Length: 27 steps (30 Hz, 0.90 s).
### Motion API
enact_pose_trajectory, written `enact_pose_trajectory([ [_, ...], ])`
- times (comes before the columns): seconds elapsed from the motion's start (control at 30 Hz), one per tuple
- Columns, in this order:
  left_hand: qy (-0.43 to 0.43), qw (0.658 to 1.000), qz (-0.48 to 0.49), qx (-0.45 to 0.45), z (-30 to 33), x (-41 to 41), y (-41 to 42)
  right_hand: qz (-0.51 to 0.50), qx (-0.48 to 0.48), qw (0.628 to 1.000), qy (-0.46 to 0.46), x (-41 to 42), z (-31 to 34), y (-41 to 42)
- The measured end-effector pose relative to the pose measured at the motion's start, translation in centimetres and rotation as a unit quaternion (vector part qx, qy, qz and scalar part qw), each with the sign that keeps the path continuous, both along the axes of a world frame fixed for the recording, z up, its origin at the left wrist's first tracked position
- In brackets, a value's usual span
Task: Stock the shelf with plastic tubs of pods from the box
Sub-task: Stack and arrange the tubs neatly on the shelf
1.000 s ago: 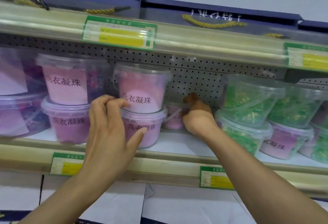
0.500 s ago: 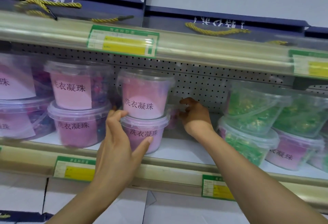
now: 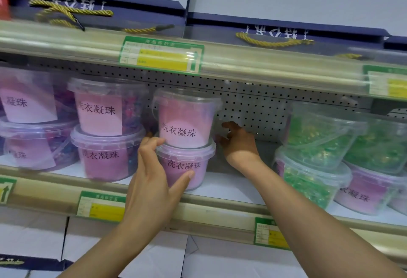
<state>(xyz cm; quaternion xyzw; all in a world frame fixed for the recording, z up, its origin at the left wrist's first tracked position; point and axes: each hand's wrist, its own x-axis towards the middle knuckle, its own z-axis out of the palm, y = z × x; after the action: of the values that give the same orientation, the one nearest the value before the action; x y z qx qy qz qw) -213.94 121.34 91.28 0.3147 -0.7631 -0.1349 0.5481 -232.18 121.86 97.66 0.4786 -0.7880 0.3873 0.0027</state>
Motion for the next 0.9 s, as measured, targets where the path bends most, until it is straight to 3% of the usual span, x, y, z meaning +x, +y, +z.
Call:
enact_pose_trajectory([
  [0.1, -0.014, 1.000, 0.000, 0.011, 0.1, 0.3, 0.2, -0.016, -0.013, 1.000, 0.024, 1.3, 0.5, 3.2],
  [0.3, -0.070, 0.997, 0.032, -0.001, -0.3, 0.8, 1.8, -0.065, -0.172, 0.955, 0.230, 2.6, -0.4, 14.5],
  [0.37, -0.071, 0.995, 0.068, -0.028, -0.4, 0.6, 2.9, -0.128, -0.157, 0.945, 0.256, 0.6, -0.9, 16.9],
  [0.47, -0.053, 0.994, 0.069, -0.073, -0.1, 0.0, 5.0, -0.177, -0.062, 0.947, 0.260, -2.0, -1.7, 17.9],
  [0.7, -0.091, 0.990, -0.032, -0.102, 0.0, -1.6, 7.4, -0.061, -0.082, 0.956, 0.276, -3.5, -2.4, 17.1],
  [0.9, -0.093, 0.987, -0.110, -0.069, 0.3, -2.1, 7.1, 0.081, -0.055, 0.978, 0.185, -3.5, -1.6, 16.1],
])
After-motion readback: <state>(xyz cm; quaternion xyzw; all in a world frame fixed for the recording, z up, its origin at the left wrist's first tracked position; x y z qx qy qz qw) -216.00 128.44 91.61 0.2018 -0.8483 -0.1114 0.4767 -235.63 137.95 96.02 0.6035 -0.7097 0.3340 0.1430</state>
